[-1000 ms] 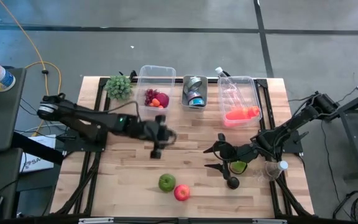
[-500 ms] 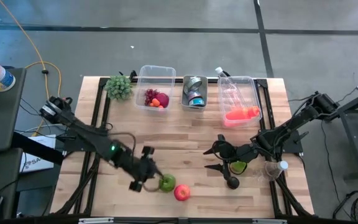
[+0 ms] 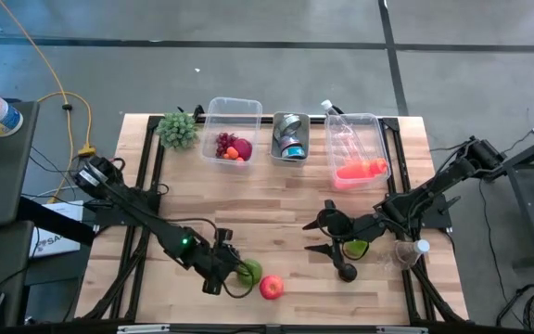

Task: Pick & Place Food Item
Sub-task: Put the green apple into the left transparent bin

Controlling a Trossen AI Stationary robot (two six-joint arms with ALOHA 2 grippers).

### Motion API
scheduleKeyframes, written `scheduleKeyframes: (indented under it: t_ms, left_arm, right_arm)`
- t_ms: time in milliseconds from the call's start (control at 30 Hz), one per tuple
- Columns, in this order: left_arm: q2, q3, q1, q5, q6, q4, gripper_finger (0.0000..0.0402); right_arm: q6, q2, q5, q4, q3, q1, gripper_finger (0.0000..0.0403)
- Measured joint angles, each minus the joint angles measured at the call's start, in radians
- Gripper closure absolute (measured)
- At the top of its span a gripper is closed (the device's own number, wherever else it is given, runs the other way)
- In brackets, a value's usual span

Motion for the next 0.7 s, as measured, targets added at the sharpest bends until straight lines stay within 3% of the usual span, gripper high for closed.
scheduleKeyframes:
  t_ms: [700]
  left_arm:
    - [0.069,0.000,0.008,-0.014,0.049,0.116,0.0255]
  right_arm:
    - [0.062,0.000,-0.011,0.008,0.000,0.000,0.0144]
